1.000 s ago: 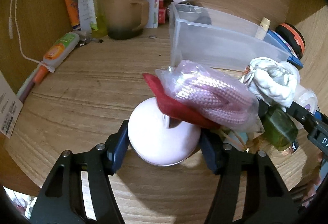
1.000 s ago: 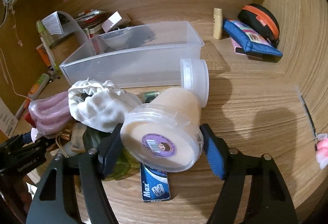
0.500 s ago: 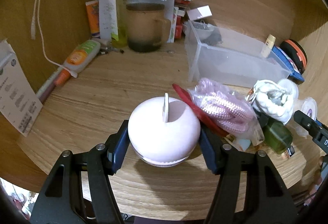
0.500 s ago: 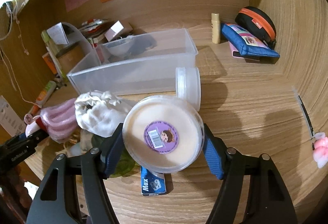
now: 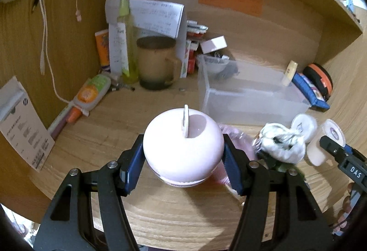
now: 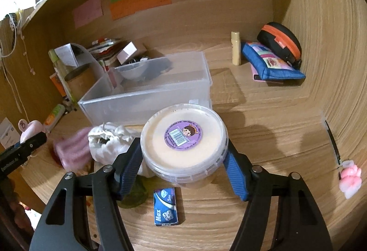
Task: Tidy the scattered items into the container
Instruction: 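Lift both held containers and carry them over the clear plastic bin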
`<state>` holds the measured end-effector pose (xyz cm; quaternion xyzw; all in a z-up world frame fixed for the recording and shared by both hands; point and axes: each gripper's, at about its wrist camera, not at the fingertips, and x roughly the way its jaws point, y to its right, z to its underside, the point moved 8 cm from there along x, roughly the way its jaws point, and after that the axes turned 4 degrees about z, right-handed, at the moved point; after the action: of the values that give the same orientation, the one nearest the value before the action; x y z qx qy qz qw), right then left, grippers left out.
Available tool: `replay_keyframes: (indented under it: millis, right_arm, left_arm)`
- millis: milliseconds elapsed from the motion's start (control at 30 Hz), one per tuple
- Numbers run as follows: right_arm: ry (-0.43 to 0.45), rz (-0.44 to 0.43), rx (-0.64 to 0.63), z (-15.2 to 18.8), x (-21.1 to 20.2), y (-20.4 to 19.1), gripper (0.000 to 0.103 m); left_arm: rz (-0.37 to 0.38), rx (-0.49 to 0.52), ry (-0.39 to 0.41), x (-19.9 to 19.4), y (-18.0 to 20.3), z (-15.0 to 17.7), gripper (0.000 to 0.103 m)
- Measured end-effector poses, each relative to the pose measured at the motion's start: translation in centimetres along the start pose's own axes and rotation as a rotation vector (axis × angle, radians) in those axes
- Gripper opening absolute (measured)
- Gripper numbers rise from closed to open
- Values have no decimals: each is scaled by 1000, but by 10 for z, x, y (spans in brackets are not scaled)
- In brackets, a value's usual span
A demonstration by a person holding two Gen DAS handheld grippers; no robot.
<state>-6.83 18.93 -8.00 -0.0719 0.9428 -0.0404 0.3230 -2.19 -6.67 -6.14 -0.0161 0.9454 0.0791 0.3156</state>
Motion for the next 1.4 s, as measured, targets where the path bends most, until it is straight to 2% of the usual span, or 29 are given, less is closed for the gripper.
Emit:
replay_keyframes:
  millis: [367, 800, 900, 1200, 1400]
  right_arm:
    - [69, -38, -17, -33, -19, -3, 65]
    - [156, -109, -31, -86, -36, -16, 65]
    - [159, -138, -18, -96, -33, -18, 65]
    - [177, -130, -45, -121, -14, -24, 65]
    - [154, -121, -68, -135, 12, -29, 65]
  left_arm:
    - [30, 44, 62, -15, 12, -29, 63]
    - [80, 81, 102, -10, 33, -78, 63]
    - [91, 92, 100, -5, 40, -86, 63]
    - [127, 114, 87, 19, 60, -113, 63]
    - [147, 141, 41, 48, 73, -123, 63]
